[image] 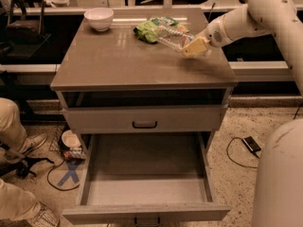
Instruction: Pick water bottle from middle drawer and place on counter
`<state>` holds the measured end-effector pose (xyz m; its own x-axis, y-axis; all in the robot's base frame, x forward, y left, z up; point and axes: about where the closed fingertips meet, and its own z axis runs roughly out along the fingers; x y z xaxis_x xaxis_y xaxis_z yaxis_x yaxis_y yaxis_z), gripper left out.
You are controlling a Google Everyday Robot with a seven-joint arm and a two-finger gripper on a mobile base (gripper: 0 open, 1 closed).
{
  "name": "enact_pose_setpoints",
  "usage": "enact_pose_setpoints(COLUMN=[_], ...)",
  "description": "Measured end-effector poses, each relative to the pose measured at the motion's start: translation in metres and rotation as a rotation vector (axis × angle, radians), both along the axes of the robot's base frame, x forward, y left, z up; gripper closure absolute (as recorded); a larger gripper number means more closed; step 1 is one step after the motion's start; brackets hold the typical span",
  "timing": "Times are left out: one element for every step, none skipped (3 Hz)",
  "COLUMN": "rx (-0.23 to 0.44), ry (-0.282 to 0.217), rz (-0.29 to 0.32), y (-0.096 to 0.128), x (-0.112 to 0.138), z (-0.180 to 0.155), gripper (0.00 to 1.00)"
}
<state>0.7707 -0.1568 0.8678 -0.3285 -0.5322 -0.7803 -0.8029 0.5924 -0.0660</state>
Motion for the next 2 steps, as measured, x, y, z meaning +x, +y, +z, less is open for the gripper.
enact_pose_setpoints(rx=[0.002,0.013], ry=[0.028,0.050], rz=[0.019,0.035], y=[0.0094,0.0164], x=[0.0037,0.0056], z=[-0.0063,-0.0129], gripper=[0.27,0.04])
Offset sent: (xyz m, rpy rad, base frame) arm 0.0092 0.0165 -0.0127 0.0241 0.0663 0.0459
